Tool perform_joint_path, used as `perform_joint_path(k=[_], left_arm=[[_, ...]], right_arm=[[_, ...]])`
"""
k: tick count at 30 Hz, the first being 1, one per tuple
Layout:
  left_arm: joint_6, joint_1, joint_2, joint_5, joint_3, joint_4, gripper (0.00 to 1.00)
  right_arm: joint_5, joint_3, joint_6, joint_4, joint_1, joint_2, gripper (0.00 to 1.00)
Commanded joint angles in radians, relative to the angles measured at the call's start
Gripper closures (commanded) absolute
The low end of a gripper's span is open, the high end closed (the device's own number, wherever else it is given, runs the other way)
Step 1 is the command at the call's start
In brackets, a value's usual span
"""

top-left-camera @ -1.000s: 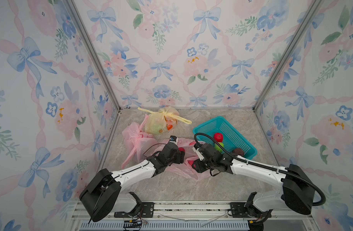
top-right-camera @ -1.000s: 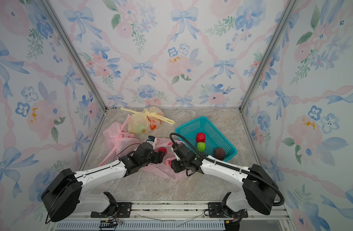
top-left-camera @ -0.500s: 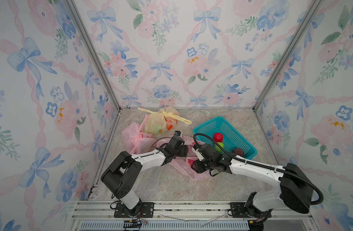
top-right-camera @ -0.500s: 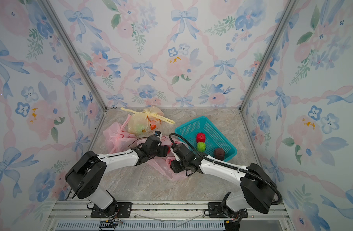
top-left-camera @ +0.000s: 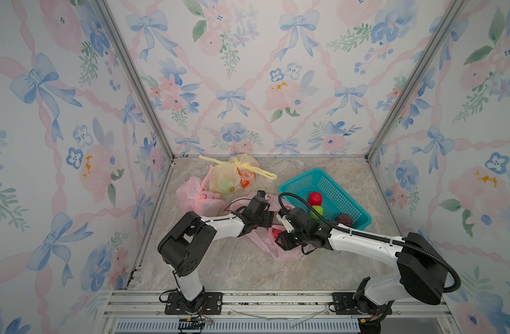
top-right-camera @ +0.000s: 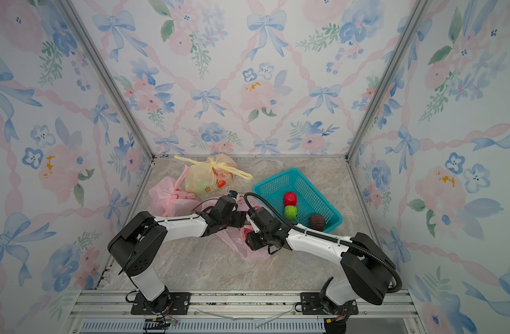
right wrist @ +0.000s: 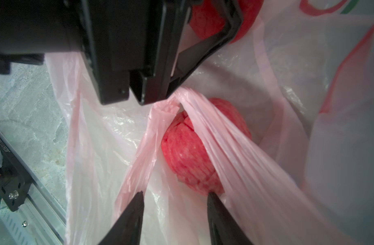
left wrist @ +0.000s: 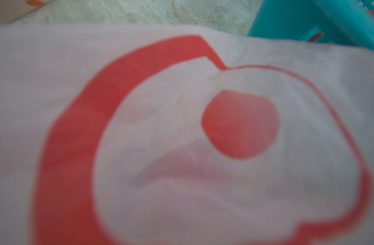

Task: Untie the knot of a plastic bag & take out the apple
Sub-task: Pick up the apple from the plastic bag.

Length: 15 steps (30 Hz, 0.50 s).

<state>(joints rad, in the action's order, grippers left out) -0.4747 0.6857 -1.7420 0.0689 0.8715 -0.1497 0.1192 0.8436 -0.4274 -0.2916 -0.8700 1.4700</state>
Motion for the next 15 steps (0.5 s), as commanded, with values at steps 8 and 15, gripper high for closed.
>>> perform_joint_path(k=[8,15], left_arm=[[0.053,-0.015,-0.023,-0.044,0.026,-0.059,0.71],[0.077,-0.018,0.035,-0.029,0.026,0.024,0.83]], right_arm=[[0.006,-0.014,-0.007,0.008,0.02,0.015,0.51],[-0.004,0.001,0.001,-0.011,0.03,-0.007,0.51]])
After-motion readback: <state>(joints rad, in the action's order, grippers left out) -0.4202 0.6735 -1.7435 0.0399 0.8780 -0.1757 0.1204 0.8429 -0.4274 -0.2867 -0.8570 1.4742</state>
